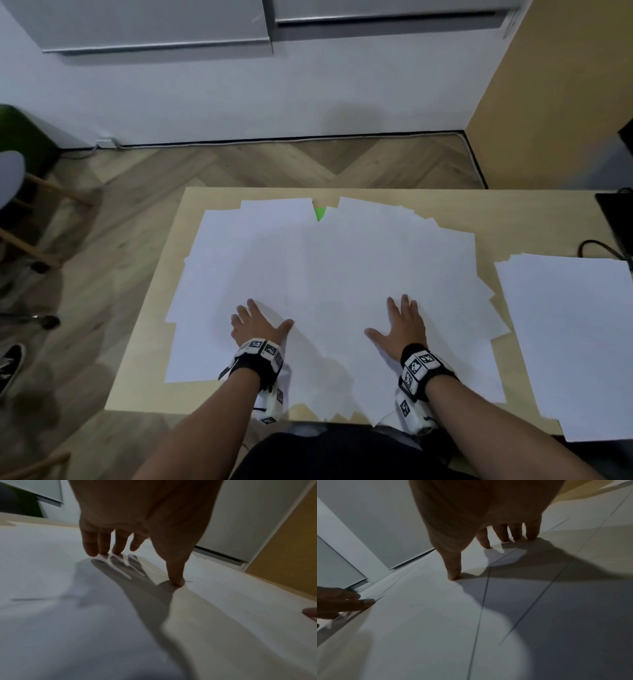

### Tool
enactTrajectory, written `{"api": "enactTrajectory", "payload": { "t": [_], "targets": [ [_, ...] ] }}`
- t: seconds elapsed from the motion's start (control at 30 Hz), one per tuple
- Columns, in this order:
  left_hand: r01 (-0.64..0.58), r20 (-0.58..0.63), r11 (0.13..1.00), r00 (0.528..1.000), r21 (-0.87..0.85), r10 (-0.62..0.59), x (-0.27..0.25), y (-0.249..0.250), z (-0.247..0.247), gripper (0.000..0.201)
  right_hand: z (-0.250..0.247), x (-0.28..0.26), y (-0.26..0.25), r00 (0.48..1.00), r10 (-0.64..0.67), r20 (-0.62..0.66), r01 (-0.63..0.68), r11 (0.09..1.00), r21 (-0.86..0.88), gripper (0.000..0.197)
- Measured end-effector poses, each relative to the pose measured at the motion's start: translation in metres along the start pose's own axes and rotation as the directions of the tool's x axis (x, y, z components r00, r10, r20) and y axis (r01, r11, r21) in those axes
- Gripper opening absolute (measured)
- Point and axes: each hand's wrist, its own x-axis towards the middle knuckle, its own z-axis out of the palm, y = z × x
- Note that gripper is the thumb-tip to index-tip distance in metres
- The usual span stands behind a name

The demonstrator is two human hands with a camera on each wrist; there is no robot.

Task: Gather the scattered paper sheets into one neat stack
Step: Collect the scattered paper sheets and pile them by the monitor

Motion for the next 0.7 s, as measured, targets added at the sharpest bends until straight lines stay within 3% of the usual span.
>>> {"api": "enactTrajectory", "payload": {
  "t": [0.17,0.3,0.43,0.57,0.7],
  "targets": [
    [-0.052,-0.034,0.998,0.998,0.031,0.053,0.001,-0.01,-0.007,0.115,0.0,0.001,-0.002,1.0,0.031,0.001,-0.031,1.0,-0.003,0.103],
    [-0.001,-0.073,1.0,0.997,0.0,0.0,-0.003,-0.024,0.002,0.129,-0.002,-0.002,0.002,0.999,0.019,0.03,-0.019,1.0,-0.023,0.099],
    [0.09,-0.026,0.995,0.995,-0.05,-0.092,-0.007,-0.029,0.008,0.139,-0.009,-0.001,0.016,0.998,0.057,-0.002,-0.057,0.998,-0.006,0.102],
    [0.088,0.028,0.996,0.996,-0.031,-0.087,-0.01,-0.022,-0.001,0.132,-0.019,-0.003,0.044,0.973,0.222,-0.053,-0.22,0.974,0.049,0.108],
    [0.064,0.079,0.998,0.995,0.006,-0.065,-0.022,-0.005,-0.001,0.129,-0.02,-0.001,0.047,0.977,0.211,-0.028,-0.211,0.978,0.01,0.104]
  ]
}}
